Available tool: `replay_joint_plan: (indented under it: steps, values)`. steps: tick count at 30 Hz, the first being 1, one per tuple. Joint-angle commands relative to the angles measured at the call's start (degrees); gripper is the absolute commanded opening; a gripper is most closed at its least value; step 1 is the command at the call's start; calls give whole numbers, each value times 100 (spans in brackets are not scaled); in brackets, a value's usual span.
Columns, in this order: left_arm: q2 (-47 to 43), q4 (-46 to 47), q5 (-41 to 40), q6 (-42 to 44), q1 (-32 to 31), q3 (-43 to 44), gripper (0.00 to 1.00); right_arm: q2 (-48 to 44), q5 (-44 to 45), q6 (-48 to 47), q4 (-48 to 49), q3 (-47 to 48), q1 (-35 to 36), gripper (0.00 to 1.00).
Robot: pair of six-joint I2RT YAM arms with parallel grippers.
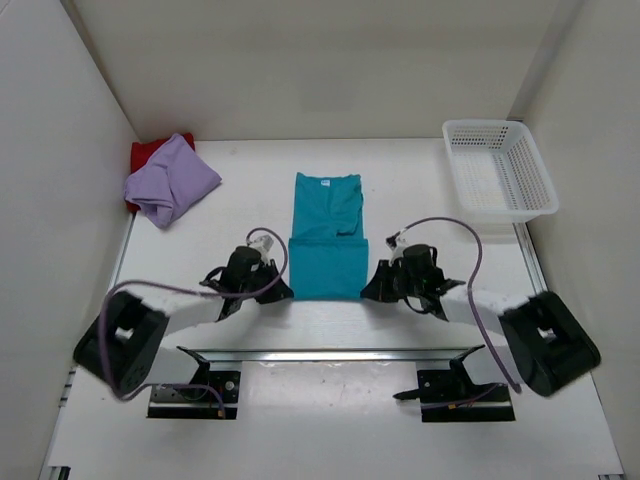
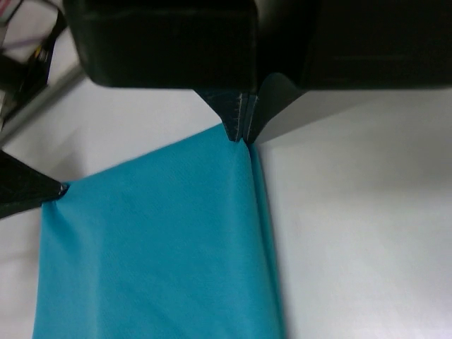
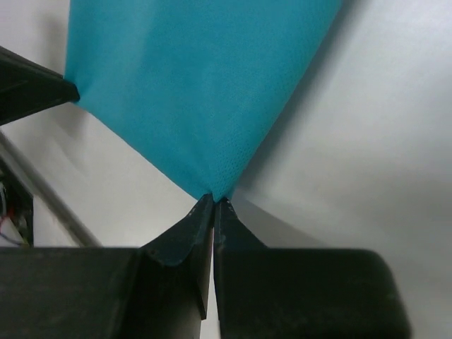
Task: Fold and stack the t-shirts
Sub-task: Grab one side of the 2/3 rectangular tshirt with both arms, then fold the long partially folded tshirt into a neat square
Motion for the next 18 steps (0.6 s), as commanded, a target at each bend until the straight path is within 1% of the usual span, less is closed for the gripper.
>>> replay_joint_plan:
  steps: [1, 2, 3, 4, 5, 6, 7, 8, 9, 10, 11, 12, 13, 14, 15, 16, 17, 18]
  values:
    - [-1396, -1120, -280, 248, -582, -575, 0, -1083, 655, 207, -642, -749, 713, 0]
    - [-2010, -1549, -299, 205, -705, -855, 0, -1573, 936, 365, -1000, -927, 1219, 0]
    - [-2338, -1814, -290, 56, -802, -1153, 0, -1787, 1113, 497, -1143, -998, 1451, 0]
    - [-2994, -1964, -195, -128, -811, -1278, 0, -2293, 1376, 786, -1466, -1129, 1923, 0]
    - [-3653, -2227, -28, -225, -785, -1514, 0, -2751, 1500, 1084, -1800, -1157, 2232, 0]
    - [-3956, -2586, -1, -357, -785, -1604, 0, -3173, 1458, 1209, -1908, -1209, 2322, 0]
    - [-4472, -2773, 17, -463, -715, -1631, 0, -3430, 1388, 1419, -2048, -1262, 2288, 0]
    - [-4843, -3166, 26, -446, -619, -1422, 0, -3798, 1291, 1474, -2189, -1228, 2227, 0]
    - [-5073, -3353, 26, -420, -470, -1203, 0, -4054, 1299, 1352, -2355, -1175, 2079, 0]
    - [-5092, -3381, 87, -350, -364, -1052, 0, -4091, 1299, 1238, -2470, -887, 1973, 0]
    - [-4945, -3337, 262, -254, -154, -755, 0, -4048, 1273, 906, -2671, -528, 1737, 0]
    - [-4787, -3241, 316, -148, 57, -378, 0, -3813, 1203, 564, -2778, -315, 1421, 0]
    - [-4428, -3153, 386, -25, 128, -183, 0, -3715, 994, 403, -2805, 87, 1253, 0]
    - [-4024, -2918, 465, -42, 190, 202, 0, -3453, 826, 150, -2762, 439, 955, 0]
    - [-3620, -2637, 474, -7, 251, 632, 0, -3171, 764, -123, -2718, 756, 621, 0]
    - [-3381, -2556, 379, 98, 226, 802, 0, -3029, 746, -247, -2656, 907, 488, 0]
    - [-2909, -2459, 195, 142, 234, 1300, 0, -2671, 632, -405, -2560, 1213, 164, 0]
    - [-2434, -2214, 289, 152, 321, 1687, 0, -2346, 362, -502, -2394, 1434, -187, 0]
